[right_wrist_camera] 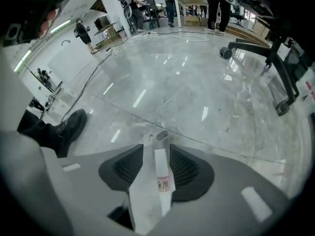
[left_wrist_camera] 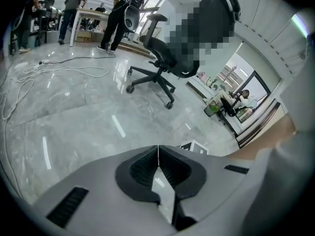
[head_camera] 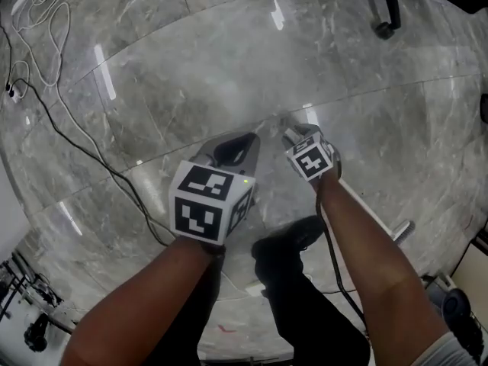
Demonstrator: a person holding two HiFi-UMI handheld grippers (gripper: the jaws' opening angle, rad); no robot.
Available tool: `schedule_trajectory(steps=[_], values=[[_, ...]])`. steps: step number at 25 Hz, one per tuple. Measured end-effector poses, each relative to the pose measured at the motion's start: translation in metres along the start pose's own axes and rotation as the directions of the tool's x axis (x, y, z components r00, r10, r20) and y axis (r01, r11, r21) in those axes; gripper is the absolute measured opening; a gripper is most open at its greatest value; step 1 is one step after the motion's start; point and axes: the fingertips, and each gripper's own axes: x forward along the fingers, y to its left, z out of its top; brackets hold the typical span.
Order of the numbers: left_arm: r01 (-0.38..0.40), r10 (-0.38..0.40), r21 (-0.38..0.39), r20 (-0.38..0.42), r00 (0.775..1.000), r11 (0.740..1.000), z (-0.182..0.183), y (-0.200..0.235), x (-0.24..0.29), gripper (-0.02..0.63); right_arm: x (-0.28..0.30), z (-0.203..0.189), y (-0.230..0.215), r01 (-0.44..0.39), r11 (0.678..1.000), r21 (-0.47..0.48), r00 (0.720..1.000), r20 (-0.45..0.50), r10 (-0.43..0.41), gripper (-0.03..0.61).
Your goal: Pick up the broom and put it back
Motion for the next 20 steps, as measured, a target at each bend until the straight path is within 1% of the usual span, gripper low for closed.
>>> schedule_trajectory(steps=[2, 5, 6, 8, 9, 10, 11, 13, 15, 17, 20], values=[[0.003, -0.003, 0.003, -0.013, 1.0, 1.0, -0.007, 0.01, 0.013, 0.009, 0.022, -0.003, -0.006, 0.022, 1.0, -0.019, 0.999, -0.023, -0.023, 0.144], [0.003, -0.004, -0.005, -0.018, 1.0, 1.0, -0.006, 0.019, 0.029, 0.009, 0.041, -0.006, -0.016, 0.059, 0.998, -0.023, 0.997, -0.048, -0.06, 0.144], [0.004, -0.004, -0.009, -0.02, 1.0, 1.0, -0.006, 0.021, 0.034, 0.009, 0.045, -0.007, -0.018, 0.075, 0.997, -0.02, 0.996, -0.037, -0.076, 0.166], [0.006, -0.006, -0.003, -0.023, 1.0, 1.0, -0.01, 0.026, 0.043, 0.009, 0.05, -0.009, -0.018, 0.103, 0.994, -0.031, 0.995, 0.016, -0.103, 0.165], [0.006, -0.006, 0.004, -0.022, 1.0, 1.0, -0.013, 0.028, 0.047, 0.009, 0.053, -0.009, -0.016, 0.112, 0.992, -0.053, 0.993, 0.037, -0.11, 0.148], [0.006, -0.006, 0.009, -0.021, 1.0, 1.0, -0.014, 0.03, 0.049, 0.009, 0.056, -0.01, -0.013, 0.116, 0.99, -0.08, 0.993, 0.043, -0.113, 0.109], [0.005, -0.005, 0.011, -0.019, 1.0, 1.0, -0.014, 0.031, 0.049, 0.009, 0.058, -0.012, -0.012, 0.114, 0.988, -0.104, 0.993, 0.037, -0.111, 0.089], [0.002, -0.001, 0.012, -0.017, 1.0, 1.0, -0.012, 0.032, 0.047, 0.009, 0.057, -0.013, -0.011, 0.1, 0.988, -0.119, 0.995, 0.018, -0.099, 0.086], [-0.004, 0.004, 0.019, -0.014, 1.0, 1.0, -0.008, 0.031, 0.043, 0.008, 0.051, -0.008, -0.01, 0.094, 0.988, -0.118, 0.995, 0.021, -0.092, 0.086], [-0.013, 0.013, 0.029, -0.006, 1.0, 0.999, 0.001, 0.026, 0.036, 0.009, 0.033, 0.001, -0.009, 0.098, 0.988, -0.119, 0.994, 0.054, -0.092, 0.085], [-0.017, 0.016, 0.038, 0.011, 1.0, 0.999, 0.026, 0.001, 0.014, 0.008, -0.023, 0.015, -0.003, 0.102, 0.988, -0.116, 0.99, 0.109, -0.09, 0.085]])
